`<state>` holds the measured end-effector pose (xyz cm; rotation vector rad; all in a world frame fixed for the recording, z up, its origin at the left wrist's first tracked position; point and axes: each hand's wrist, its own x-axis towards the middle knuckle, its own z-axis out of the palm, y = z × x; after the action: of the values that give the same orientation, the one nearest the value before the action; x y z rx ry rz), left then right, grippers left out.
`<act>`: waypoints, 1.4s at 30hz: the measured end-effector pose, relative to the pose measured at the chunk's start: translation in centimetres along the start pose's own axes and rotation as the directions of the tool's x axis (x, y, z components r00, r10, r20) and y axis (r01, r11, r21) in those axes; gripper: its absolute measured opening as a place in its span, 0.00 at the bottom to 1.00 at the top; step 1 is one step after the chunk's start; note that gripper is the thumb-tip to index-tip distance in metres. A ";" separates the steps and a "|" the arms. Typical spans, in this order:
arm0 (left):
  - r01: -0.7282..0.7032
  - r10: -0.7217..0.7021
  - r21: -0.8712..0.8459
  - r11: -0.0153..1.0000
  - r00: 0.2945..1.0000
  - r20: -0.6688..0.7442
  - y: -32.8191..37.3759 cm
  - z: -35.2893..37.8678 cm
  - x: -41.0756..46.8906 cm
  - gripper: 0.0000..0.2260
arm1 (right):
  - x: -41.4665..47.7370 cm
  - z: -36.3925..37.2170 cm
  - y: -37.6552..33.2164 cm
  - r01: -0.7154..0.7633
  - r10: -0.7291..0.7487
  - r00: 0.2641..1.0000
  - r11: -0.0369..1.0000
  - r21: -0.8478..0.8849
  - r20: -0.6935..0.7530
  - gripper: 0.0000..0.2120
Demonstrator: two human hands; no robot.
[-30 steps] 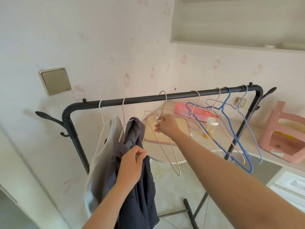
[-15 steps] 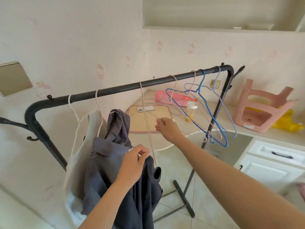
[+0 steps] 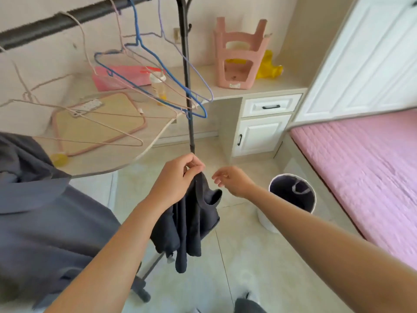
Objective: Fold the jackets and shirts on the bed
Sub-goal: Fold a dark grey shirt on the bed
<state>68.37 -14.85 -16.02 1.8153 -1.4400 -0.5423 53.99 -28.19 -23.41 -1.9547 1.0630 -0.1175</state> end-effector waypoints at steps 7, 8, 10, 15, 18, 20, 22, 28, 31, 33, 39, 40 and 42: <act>-0.183 0.178 0.006 0.983 0.961 0.211 6.0 6.0 3.4 0.04 | -7.0 -3.7 13.4 -0.230 0.212 0.958 0.971 -0.071 -0.194 0.32; -0.205 0.200 -0.002 0.979 0.954 0.224 7.0 6.8 3.9 0.04 | -7.7 -4.2 14.9 -0.252 0.234 0.951 0.965 -0.068 -0.202 0.33; -0.239 0.232 -0.004 0.971 0.939 0.254 8.9 8.5 4.8 0.04 | -9.1 -5.3 17.6 -0.274 0.257 0.951 0.958 -0.081 -0.173 0.31; -0.282 0.276 -0.024 0.959 0.910 0.309 13.4 13.2 6.9 0.04 | -12.5 -8.4 21.8 -0.291 0.304 0.944 0.951 0.105 -0.127 0.05; -0.238 0.235 -0.035 0.971 0.912 0.335 14.8 16.7 8.4 0.05 | -14.9 -11.1 24.7 -0.340 0.393 0.901 0.902 0.266 -0.181 0.01; -0.195 0.199 -0.046 0.980 0.913 0.356 16.4 20.3 9.2 0.06 | -17.4 -14.3 27.9 -0.367 0.443 0.868 0.876 0.312 -0.225 0.10; -0.175 0.169 -0.016 0.984 0.917 0.361 17.2 22.4 9.8 0.07 | -19.5 -17.1 29.7 -0.396 0.490 0.841 0.846 0.358 -0.229 0.16; -0.134 0.090 0.053 0.990 0.862 0.498 21.1 30.9 11.4 0.07 | -29.9 -25.3 35.7 -0.409 0.545 0.810 0.789 0.458 -0.216 0.12; -0.240 0.132 0.088 0.967 0.765 0.631 23.7 35.4 11.6 0.12 | -34.1 -28.8 38.0 -0.544 0.585 0.760 0.811 0.214 -0.284 0.12; -0.347 0.134 0.142 0.927 0.661 0.738 25.2 38.6 11.9 0.15 | -36.7 -30.5 39.9 -0.588 0.620 0.705 0.783 0.204 -0.345 0.11; -0.606 0.146 0.302 0.736 0.577 0.803 28.0 47.6 13.7 0.14 | -41.7 -31.8 45.2 -0.568 0.707 0.416 0.693 0.443 -0.572 0.07; -0.639 0.175 0.312 0.703 0.581 0.795 28.4 49.1 14.2 0.13 | -42.3 -31.8 46.2 -0.564 0.726 0.353 0.668 0.485 -0.590 0.08; -0.669 0.196 0.331 0.665 0.584 0.788 29.3 52.1 15.7 0.10 | -43.9 -32.0 47.6 -0.569 0.737 0.246 0.635 0.522 -0.630 0.09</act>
<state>16.66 -47.56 -24.79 1.5830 -2.8205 -0.5503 -18.18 -29.27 -25.67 -1.0268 2.3419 -0.6781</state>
